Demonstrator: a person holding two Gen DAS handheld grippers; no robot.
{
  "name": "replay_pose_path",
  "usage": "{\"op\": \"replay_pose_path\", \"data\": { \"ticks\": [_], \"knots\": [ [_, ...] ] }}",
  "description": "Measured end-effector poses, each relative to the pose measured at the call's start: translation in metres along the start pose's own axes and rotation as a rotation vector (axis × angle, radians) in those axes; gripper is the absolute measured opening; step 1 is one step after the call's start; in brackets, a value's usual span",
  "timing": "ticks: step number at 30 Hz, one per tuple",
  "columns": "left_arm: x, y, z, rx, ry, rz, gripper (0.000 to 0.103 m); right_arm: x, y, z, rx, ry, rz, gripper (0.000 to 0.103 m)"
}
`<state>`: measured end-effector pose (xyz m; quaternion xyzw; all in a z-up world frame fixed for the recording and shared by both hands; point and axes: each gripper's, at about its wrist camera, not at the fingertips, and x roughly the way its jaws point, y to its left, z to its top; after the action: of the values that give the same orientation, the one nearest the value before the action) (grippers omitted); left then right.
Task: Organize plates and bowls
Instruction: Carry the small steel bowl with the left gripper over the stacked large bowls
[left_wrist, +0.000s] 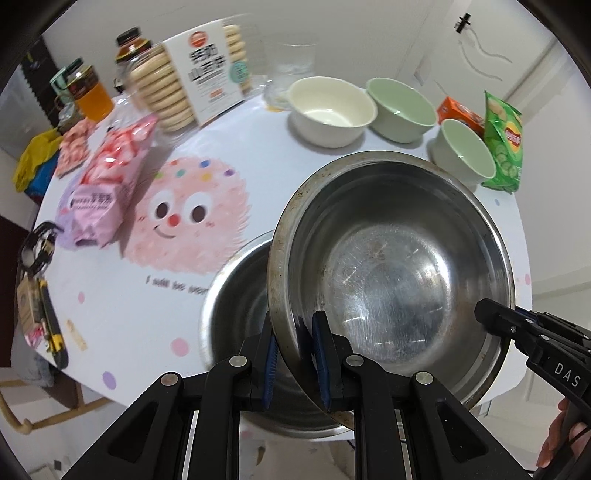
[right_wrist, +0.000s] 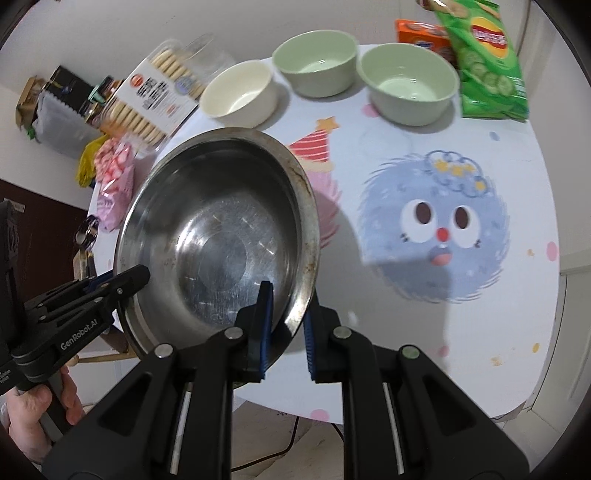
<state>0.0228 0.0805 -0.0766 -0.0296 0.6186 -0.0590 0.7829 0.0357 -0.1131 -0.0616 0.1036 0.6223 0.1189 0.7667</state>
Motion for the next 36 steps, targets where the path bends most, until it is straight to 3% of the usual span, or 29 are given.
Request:
{"op": "replay_pose_path", "data": {
  "ticks": [19, 36],
  "knots": [
    [0.017, 0.056, -0.036, -0.054, 0.052, 0.014, 0.019, 0.037, 0.045, -0.024, -0.056, 0.080, 0.008, 0.018],
    [0.038, 0.063, -0.039, -0.030, 0.113, 0.016, 0.020, 0.059, 0.048, -0.024, -0.040, 0.145, -0.012, 0.019]
  ]
}}
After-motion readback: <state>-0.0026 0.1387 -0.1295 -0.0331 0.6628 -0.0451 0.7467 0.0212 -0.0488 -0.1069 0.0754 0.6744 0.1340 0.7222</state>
